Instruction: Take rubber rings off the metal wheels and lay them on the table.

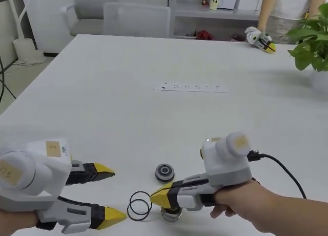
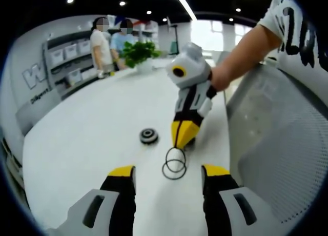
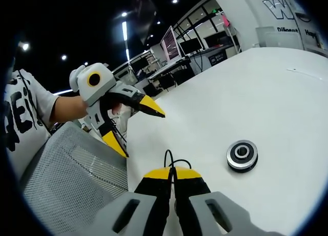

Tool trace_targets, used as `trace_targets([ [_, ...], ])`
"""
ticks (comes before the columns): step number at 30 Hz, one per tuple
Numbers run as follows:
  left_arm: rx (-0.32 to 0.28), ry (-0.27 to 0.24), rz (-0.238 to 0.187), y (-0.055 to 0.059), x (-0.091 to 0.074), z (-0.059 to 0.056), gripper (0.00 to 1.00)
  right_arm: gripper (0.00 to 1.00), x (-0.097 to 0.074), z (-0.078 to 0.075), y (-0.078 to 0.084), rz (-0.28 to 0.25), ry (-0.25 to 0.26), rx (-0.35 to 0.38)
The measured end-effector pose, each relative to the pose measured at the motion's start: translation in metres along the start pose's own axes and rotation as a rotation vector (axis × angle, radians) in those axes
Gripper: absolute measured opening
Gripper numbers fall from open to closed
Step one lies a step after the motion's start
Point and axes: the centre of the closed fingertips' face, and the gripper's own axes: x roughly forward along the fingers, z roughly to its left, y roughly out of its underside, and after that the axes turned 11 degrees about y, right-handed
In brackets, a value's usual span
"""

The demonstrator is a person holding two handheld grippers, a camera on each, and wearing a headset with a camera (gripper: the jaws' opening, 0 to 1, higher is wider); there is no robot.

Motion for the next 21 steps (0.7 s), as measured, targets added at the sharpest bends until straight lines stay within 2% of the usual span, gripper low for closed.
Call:
trace_targets([
  [14,-0.008,-0.006,0.004,0.003,-0.003,0.000,0.52,0.00,0.010,-0.001,0.010,0.035,0.009,0.007],
  [21,-0.007,-0.003,0.009,0.004,-0.002,-0.001,0.52,0.00,0.011,-0.003,0.012,0.041,0.025,-0.018],
])
